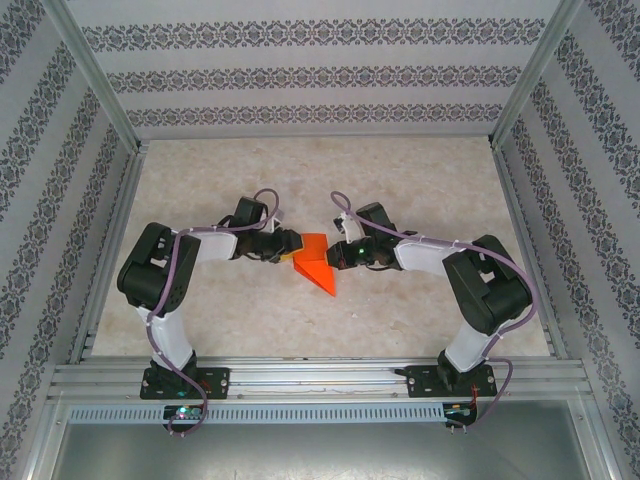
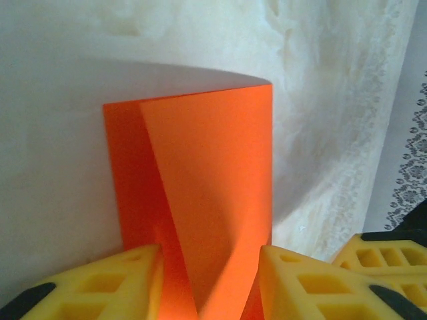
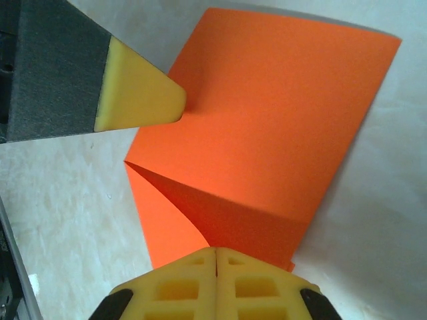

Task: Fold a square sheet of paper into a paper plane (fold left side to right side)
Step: Fourth fold the wing at the center of the table.

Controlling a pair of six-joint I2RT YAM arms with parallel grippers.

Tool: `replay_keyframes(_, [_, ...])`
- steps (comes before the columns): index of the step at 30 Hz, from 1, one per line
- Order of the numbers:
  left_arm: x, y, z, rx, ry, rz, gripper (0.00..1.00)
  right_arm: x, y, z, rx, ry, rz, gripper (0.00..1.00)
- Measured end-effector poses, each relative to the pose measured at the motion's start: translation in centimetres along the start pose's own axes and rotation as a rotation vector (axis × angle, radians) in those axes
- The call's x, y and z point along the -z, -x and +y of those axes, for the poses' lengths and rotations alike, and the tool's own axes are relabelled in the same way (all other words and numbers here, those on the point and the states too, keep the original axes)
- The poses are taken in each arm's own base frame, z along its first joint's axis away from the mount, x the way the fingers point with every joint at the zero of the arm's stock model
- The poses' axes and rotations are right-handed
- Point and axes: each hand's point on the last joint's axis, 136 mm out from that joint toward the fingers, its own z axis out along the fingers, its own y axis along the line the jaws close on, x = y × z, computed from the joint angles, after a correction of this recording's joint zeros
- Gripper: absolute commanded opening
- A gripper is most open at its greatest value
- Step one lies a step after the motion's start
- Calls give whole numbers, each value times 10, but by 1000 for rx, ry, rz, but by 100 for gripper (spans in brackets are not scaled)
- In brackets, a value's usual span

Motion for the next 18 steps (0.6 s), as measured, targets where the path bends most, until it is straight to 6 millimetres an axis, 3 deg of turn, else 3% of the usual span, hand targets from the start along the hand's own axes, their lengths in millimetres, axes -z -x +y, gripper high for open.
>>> replay_keyframes(6, [-1, 3, -12, -20, -25, 3, 35, 3, -1, -1, -6, -14, -6, 36])
replay_keyframes(13, [-2, 5, -34, -55, -67, 17, 34, 28, 11, 1, 18, -109, -76, 47])
replay_keyframes(18, [-3, 1, -37, -53, -61, 32, 34, 47, 11, 12, 77, -223, -116, 58])
